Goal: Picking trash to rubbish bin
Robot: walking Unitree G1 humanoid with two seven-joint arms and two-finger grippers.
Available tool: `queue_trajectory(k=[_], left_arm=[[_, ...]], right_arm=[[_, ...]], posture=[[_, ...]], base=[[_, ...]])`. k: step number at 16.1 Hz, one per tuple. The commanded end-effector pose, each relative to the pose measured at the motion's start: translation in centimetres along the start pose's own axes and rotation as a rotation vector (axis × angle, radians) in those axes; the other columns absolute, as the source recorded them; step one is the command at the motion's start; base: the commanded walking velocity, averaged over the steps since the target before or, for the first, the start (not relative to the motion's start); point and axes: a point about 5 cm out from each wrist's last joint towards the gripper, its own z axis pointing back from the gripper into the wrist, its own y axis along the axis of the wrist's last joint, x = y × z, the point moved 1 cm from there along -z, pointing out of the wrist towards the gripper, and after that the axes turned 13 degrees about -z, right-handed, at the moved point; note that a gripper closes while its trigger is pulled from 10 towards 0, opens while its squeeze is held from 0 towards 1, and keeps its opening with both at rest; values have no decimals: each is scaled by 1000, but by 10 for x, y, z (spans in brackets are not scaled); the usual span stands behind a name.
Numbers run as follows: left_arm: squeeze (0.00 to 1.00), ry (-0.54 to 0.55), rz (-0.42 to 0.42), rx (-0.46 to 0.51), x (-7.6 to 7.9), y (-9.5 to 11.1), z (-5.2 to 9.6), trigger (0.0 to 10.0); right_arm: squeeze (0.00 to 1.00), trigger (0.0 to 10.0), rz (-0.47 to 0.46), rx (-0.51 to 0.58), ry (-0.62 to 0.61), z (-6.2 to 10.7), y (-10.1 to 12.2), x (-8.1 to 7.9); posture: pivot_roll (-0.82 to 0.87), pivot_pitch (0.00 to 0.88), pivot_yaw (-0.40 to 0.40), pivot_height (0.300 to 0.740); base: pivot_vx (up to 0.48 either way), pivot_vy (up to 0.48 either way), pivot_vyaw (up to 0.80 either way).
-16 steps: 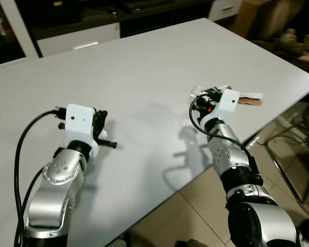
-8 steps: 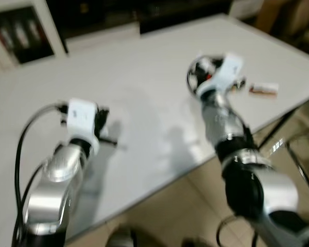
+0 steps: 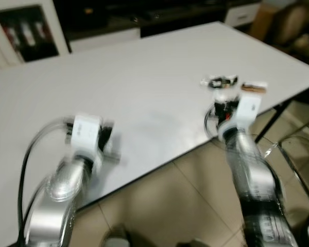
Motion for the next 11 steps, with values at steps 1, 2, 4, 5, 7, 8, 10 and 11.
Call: queue_trajectory(k=[1, 2, 4, 5, 7, 8, 10, 11], left_arm=[[0, 4, -16, 19, 0, 7, 0, 10000], [0, -8, -30, 12, 6, 5, 5, 10000], [0, -30, -48, 10, 16, 5, 11, 10000], [0, -42, -39, 11, 20, 5, 12, 10000], [0, -84, -53, 27, 26, 6, 13, 10000], [0, -82, -48, 24, 25, 5, 12, 10000], [0, -81, -33, 27, 27, 8, 8, 10000], [0, -90, -38, 31, 29, 8, 8, 10000]], right_arm=[[0, 10000, 45, -5, -7, 4, 7, 0], [0, 10000, 83, -58, -45, 27, 2, 10], [0, 10000, 82, -117, -89, 60, -2, 14], [0, 10000, 80, -130, -99, 71, -3, 12], [0, 10000, 81, -165, -138, 85, -8, 10], [0, 10000, 66, -169, -153, 89, -8, 8], [0, 10000, 96, -182, -138, 91, -3, 1], [0, 10000, 100, -191, -138, 92, -3, 0]], posture=[[-41, 119, -28, 740], [-38, 122, -32, 740], [-37, 122, -30, 740], [-42, 120, -26, 740], [-49, 115, -23, 740], [-59, 116, -14, 740], [-61, 120, -5, 740], [-60, 111, -2, 740]], base=[[0, 0, 0], [0, 0, 0], [0, 0, 0], [0, 0, 0], [0, 0, 0], [0, 0, 0], [0, 0, 0], [0, 0, 0]])
